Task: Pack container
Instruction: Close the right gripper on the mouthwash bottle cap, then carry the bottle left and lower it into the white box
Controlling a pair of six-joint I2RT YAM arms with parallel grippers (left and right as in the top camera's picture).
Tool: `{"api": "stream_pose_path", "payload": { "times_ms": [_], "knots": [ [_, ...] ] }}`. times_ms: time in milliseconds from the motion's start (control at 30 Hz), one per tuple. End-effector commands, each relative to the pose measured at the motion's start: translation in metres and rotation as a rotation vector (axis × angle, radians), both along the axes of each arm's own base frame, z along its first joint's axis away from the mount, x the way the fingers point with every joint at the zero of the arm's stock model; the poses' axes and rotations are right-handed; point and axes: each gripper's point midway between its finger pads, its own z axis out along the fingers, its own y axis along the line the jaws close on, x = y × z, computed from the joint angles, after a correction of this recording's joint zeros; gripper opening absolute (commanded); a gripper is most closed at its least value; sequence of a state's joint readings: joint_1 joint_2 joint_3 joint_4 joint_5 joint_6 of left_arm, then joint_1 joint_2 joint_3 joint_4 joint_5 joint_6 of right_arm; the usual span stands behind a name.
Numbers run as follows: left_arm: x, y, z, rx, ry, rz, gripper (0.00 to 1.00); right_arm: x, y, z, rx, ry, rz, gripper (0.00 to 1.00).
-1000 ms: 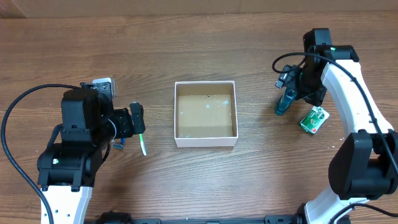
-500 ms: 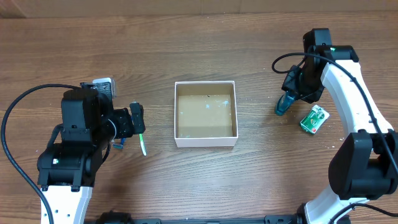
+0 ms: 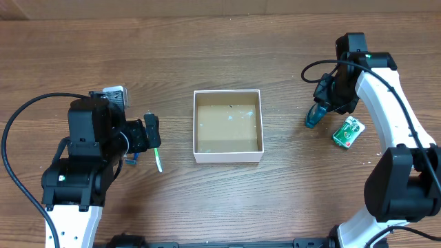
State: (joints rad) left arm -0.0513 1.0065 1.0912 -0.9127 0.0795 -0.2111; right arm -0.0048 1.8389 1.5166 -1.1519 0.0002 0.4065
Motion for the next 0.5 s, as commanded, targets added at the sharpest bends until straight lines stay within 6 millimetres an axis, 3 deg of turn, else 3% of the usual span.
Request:
{"api": "stream_pose_path", "payload": {
  "times_ms": [0,100,233,367,467],
  "knots": [
    [0.004,-0.001,0.010,-0.014,-0.024,-0.002,1.00,0.002,-0.001,0.012,-0.022,-0.007,0.021,0.04],
    [0.004,-0.001,0.010,-0.014,-0.024,-0.002,1.00,0.008,0.003,0.045,-0.055,-0.054,0.067,0.04],
    [0.004,-0.001,0.010,-0.013,-0.024,-0.002,1.00,0.008,0.036,0.103,-0.070,-0.162,0.197,0.04],
    [0.004,-0.001,0.010,-0.013,-0.024,-0.002,1.00,-0.005,0.088,0.160,-0.060,-0.295,0.366,0.04],
    [0.004,-0.001,0.010,-0.013,-0.024,-0.002,1.00,-0.023,0.132,0.180,-0.039,-0.355,0.502,0.04]
  ]
}}
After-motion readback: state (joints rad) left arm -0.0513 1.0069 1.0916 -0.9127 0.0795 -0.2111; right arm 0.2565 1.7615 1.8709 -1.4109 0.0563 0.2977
